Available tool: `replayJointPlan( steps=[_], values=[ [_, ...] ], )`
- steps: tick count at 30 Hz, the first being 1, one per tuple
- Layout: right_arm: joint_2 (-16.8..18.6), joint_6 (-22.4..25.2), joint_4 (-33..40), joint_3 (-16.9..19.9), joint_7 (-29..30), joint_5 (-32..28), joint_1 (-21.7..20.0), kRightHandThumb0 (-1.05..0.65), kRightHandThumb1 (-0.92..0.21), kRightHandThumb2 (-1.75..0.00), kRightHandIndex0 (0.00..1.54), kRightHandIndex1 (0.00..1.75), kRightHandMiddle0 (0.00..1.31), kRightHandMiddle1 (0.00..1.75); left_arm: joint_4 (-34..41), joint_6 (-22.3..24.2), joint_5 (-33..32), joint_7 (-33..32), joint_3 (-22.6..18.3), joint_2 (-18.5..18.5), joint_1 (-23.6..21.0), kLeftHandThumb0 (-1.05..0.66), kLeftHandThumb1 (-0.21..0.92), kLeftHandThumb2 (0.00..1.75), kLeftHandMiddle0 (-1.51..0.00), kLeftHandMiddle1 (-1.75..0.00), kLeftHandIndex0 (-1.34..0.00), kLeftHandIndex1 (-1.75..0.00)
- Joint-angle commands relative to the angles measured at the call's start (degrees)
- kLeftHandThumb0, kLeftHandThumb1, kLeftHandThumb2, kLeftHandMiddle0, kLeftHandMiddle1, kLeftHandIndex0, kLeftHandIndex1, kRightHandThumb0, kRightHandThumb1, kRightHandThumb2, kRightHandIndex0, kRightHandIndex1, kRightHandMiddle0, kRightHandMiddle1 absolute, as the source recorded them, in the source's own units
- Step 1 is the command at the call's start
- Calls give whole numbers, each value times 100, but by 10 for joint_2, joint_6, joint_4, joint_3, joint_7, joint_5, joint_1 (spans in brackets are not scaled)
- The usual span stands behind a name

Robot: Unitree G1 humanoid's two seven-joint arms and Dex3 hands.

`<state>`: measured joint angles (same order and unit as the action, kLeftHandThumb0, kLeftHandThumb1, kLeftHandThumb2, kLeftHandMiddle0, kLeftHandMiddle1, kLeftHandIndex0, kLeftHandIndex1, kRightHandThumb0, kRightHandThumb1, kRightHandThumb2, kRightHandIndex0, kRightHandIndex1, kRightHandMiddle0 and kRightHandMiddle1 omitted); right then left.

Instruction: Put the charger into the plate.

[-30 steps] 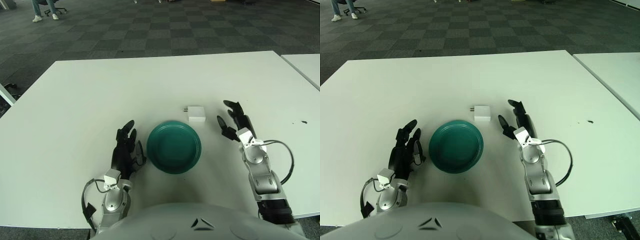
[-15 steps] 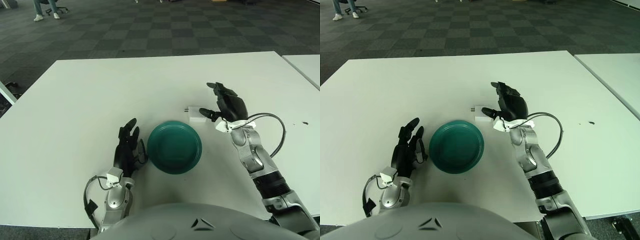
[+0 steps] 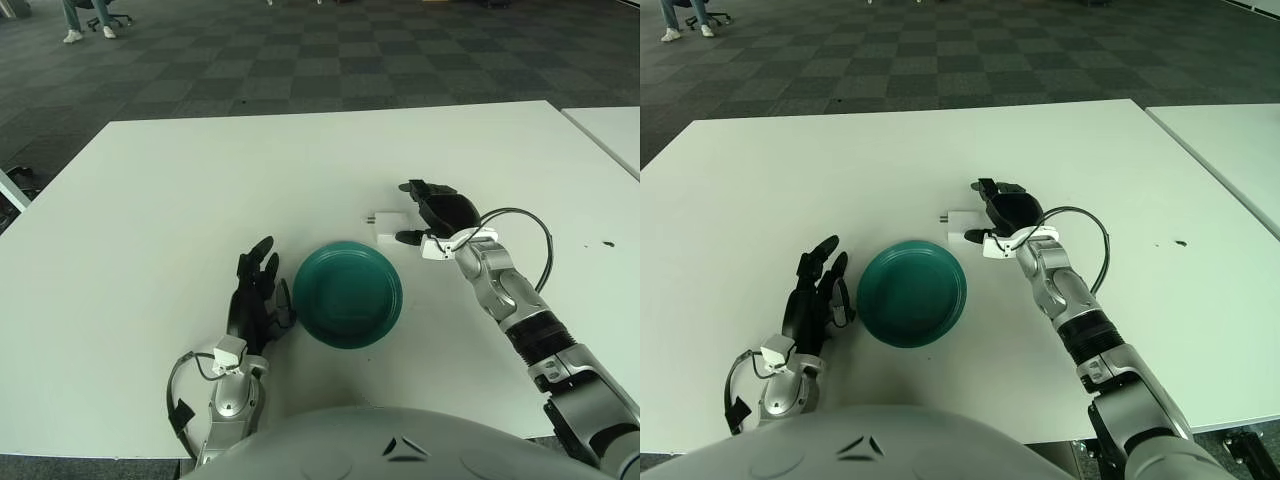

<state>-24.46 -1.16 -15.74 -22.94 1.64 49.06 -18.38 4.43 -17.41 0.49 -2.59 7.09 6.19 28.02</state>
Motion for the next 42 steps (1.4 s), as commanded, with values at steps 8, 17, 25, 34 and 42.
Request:
replayJointPlan(
  steps=[8,17,25,34,42],
  values=[
    [4,-25,-43,-28,2,6,-36,-69,-92,-52,26,1,0,59,-25,23,7,-7,0,2,5,-93,92,99,-47,-3,-8,-84],
    [9,-29,-91,-49,11,13,-51,-66,-92,-53,26,1,0,55,-25,22,11,-10,0,3,5,-92,92,100,-47,-3,-6,-83],
    [21,-43,-154,-63,37,14,-72,-66,-92,-55,27,0,0,52,-34,10,14,-11,-2,2,2,-93,92,100,-48,-3,-3,-82],
    [36,-45,-183,-78,52,14,-78,-65,-92,-49,26,0,0,49,-42,7,14,-12,-4,2,-4,-94,92,101,-49,-3,-2,-83],
    [43,-47,-208,-95,46,14,-87,-63,-92,-43,29,1,0,50,-41,6,17,-16,0,7,-3,-93,92,101,-47,-2,-1,-83]
  ],
)
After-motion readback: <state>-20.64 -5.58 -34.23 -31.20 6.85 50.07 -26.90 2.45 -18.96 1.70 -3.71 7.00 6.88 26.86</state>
